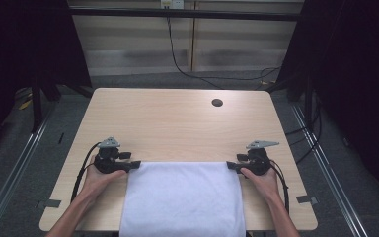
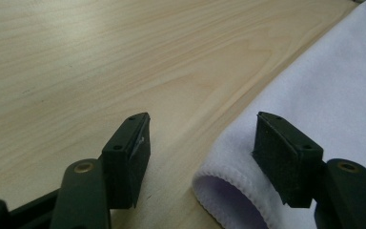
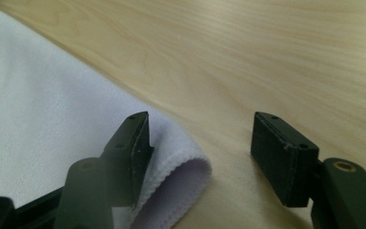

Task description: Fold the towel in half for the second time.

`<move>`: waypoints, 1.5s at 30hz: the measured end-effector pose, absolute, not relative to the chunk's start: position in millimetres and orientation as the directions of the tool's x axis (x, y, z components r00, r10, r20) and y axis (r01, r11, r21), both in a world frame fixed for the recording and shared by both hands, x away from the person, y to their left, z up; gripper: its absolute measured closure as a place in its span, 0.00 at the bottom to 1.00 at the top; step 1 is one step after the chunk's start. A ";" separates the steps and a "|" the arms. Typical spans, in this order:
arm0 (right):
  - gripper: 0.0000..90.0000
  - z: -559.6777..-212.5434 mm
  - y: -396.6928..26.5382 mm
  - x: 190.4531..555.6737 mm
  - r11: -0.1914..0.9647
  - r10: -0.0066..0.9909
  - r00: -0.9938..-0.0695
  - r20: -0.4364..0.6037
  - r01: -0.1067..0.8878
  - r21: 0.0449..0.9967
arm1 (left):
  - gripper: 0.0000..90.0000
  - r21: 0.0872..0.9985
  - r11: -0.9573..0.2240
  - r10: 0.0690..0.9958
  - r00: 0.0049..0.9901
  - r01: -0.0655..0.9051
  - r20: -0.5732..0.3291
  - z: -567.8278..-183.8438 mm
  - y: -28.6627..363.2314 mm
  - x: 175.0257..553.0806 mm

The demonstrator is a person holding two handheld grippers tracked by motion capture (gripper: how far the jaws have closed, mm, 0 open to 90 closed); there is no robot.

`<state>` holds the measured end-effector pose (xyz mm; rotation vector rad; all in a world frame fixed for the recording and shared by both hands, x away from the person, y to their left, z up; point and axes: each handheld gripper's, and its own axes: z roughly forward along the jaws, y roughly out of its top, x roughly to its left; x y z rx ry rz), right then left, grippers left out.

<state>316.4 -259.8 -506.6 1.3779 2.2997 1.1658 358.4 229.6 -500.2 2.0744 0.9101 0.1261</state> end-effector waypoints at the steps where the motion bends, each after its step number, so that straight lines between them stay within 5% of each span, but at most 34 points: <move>1: 0.46 -506.2 -257.7 315.9 0.252 0.821 -0.537 0.195 0.645 0.721 | 0.44 0.748 -0.380 0.648 0.734 0.544 -0.205 -500.8 229.8 356.1; 7: 0.73 -505.2 -251.9 310.4 0.279 0.795 -0.571 0.205 0.643 0.713 | 0.63 0.727 -0.426 0.611 0.764 0.539 -0.208 -504.6 229.3 347.4; 9: 0.90 -503.8 -249.6 308.1 0.279 0.779 -0.587 0.220 0.639 0.717 | 0.85 0.722 -0.450 0.593 0.780 0.525 -0.198 -504.1 228.1 342.7; 12: 0.95 -501.5 -248.0 307.1 0.267 0.775 -0.590 0.227 0.631 0.728 | 0.92 0.730 -0.443 0.586 0.784 0.520 -0.203 -503.3 230.3 339.4; 20: 0.96 -482.5 -254.9 304.0 0.206 0.776 -0.583 0.238 0.592 0.779 | 0.95 0.788 -0.331 0.593 0.764 0.520 -0.255 -486.7 239.0 346.0; 45: 0.97 -388.2 -261.3 363.4 0.140 0.822 -0.546 0.162 0.470 0.872 | 0.95 0.880 -0.216 0.648 0.737 0.422 -0.194 -401.1 228.5 414.1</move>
